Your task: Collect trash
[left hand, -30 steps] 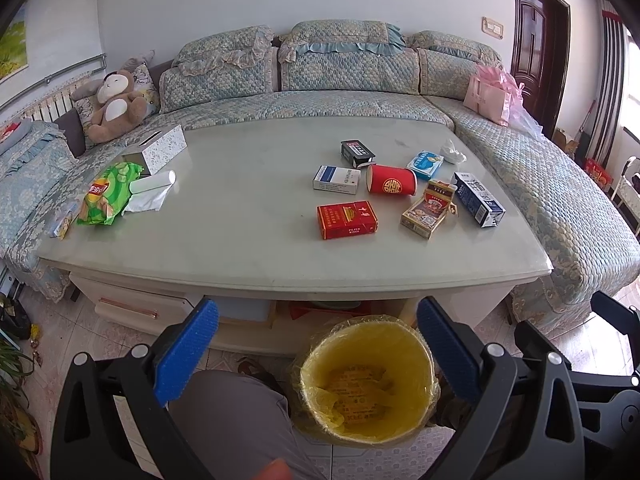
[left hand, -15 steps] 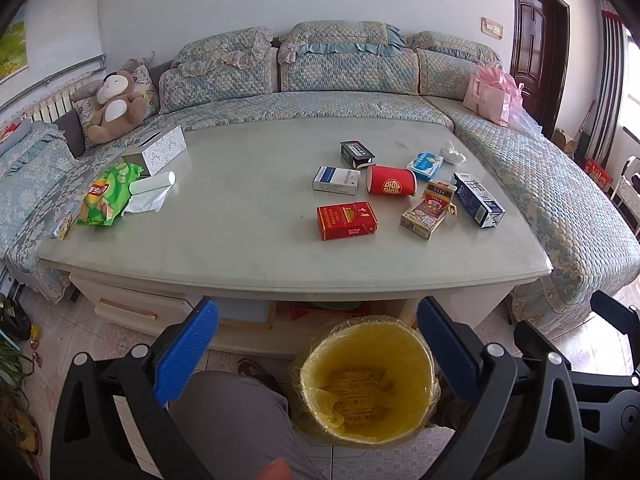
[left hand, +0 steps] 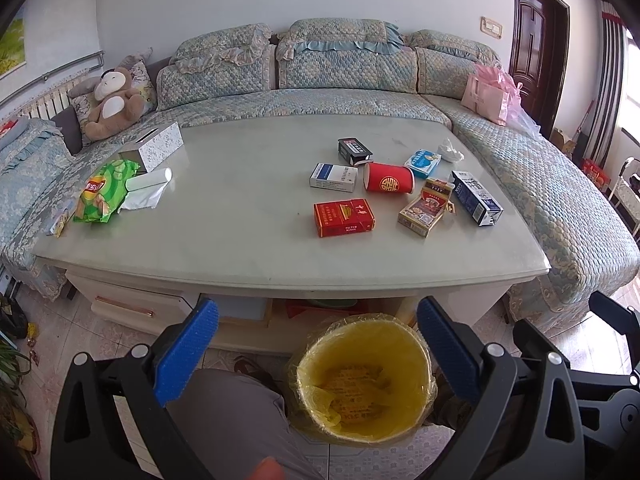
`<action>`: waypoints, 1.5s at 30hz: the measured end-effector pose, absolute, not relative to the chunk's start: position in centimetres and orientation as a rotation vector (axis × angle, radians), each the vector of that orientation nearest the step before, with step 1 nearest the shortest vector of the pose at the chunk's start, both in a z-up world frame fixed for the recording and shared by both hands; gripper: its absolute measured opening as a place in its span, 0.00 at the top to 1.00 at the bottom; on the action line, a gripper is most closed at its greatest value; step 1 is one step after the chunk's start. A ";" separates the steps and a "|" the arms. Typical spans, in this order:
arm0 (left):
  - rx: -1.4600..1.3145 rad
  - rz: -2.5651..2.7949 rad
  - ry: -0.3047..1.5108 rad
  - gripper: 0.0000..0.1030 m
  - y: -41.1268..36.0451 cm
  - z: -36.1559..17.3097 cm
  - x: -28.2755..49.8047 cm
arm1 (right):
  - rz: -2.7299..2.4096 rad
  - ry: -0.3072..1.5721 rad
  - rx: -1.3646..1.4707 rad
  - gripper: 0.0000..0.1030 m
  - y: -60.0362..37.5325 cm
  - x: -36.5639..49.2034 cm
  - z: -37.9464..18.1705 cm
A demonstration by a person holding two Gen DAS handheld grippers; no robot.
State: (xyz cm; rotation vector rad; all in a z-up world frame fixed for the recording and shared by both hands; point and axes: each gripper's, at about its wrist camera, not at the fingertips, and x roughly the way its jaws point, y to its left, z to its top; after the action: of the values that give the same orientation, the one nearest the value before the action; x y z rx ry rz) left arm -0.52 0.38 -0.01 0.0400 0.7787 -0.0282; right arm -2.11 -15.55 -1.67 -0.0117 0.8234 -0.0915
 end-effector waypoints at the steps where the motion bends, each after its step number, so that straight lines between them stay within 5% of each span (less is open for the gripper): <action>1: 0.030 -0.033 0.783 0.06 0.5 -0.1 -0.5 | -0.089 0.823 -0.007 0.06 -15.6 -2.1 -1.6; 29: 0.018 -0.067 0.795 0.06 0.1 -0.7 0.8 | -0.076 0.827 0.007 0.06 -16.2 -1.0 -2.1; 45: 0.131 -0.112 0.798 0.06 -0.6 -2.6 9.2 | -0.068 0.867 0.017 0.06 -19.4 6.4 -3.0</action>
State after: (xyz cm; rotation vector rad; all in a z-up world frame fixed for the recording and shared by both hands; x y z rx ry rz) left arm 9.15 -0.60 -2.57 0.1305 0.7977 -0.1122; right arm 6.40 -19.35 -2.99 0.0168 0.8668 -0.0676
